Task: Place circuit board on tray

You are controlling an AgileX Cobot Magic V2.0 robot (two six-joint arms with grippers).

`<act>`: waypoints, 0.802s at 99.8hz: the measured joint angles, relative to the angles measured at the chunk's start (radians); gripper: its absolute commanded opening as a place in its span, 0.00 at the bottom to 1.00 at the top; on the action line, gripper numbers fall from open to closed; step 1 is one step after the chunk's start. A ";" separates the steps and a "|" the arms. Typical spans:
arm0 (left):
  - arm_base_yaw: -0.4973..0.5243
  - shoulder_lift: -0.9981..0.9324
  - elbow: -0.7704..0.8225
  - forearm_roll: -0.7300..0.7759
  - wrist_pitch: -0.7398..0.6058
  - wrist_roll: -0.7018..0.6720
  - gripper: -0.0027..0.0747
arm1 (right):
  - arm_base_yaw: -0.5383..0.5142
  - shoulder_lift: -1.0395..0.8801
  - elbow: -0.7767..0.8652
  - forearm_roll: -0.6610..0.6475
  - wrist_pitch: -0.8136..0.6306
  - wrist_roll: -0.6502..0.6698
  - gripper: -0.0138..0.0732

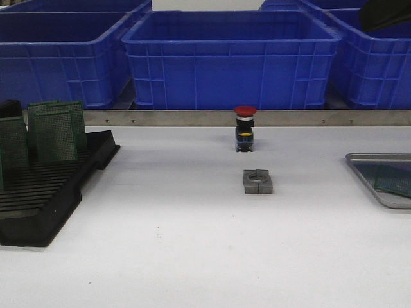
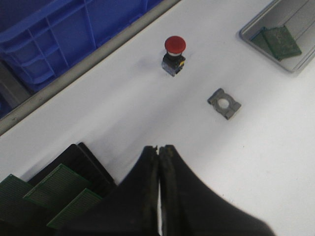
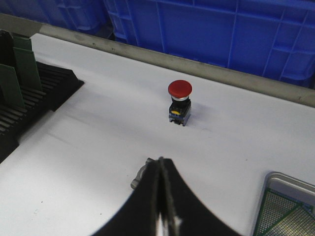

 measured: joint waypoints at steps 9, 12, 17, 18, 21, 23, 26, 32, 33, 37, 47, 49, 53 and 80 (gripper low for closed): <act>-0.002 -0.069 0.098 -0.043 -0.096 0.000 0.01 | 0.064 -0.094 0.073 0.011 -0.104 -0.002 0.09; -0.007 -0.092 0.141 -0.058 -0.133 0.000 0.01 | 0.079 -0.132 0.097 0.013 -0.133 -0.002 0.09; -0.015 -0.136 0.204 -0.082 -0.205 0.000 0.01 | 0.100 -0.185 0.125 0.015 -0.163 -0.004 0.09; -0.019 -0.149 0.213 -0.089 -0.215 0.000 0.01 | 0.105 -0.193 0.129 0.015 -0.167 -0.004 0.09; -0.024 -0.175 0.249 -0.100 -0.265 0.000 0.01 | 0.112 -0.223 0.142 0.019 -0.179 -0.006 0.09; -0.028 -0.194 0.276 -0.108 -0.294 0.000 0.01 | 0.116 -0.245 0.152 0.018 -0.189 -0.008 0.09; -0.038 -0.220 0.319 -0.118 -0.329 0.002 0.01 | 0.119 -0.282 0.167 0.019 -0.189 -0.014 0.09; -0.059 -0.277 0.384 -0.133 -0.389 0.008 0.01 | 0.122 -0.341 0.188 0.021 -0.198 -0.019 0.09; -0.062 -0.283 0.400 -0.134 -0.403 0.010 0.01 | 0.121 -0.354 0.192 0.021 -0.200 -0.020 0.09; -0.077 -0.322 0.439 -0.140 -0.442 0.018 0.01 | 0.122 -0.388 0.204 0.021 -0.201 -0.024 0.09; -0.114 -0.414 0.557 -0.153 -0.535 0.038 0.01 | 0.123 -0.484 0.234 0.023 -0.207 -0.028 0.09; -0.123 -0.435 0.572 -0.155 -0.556 0.041 0.01 | 0.123 -0.496 0.238 0.023 -0.207 -0.030 0.09; -0.139 -0.476 0.620 -0.157 -0.588 0.044 0.01 | 0.123 -0.528 0.252 0.023 -0.207 -0.030 0.09; -0.202 -0.749 0.895 -0.172 -0.783 0.051 0.01 | 0.123 -0.698 0.328 0.023 -0.150 -0.030 0.09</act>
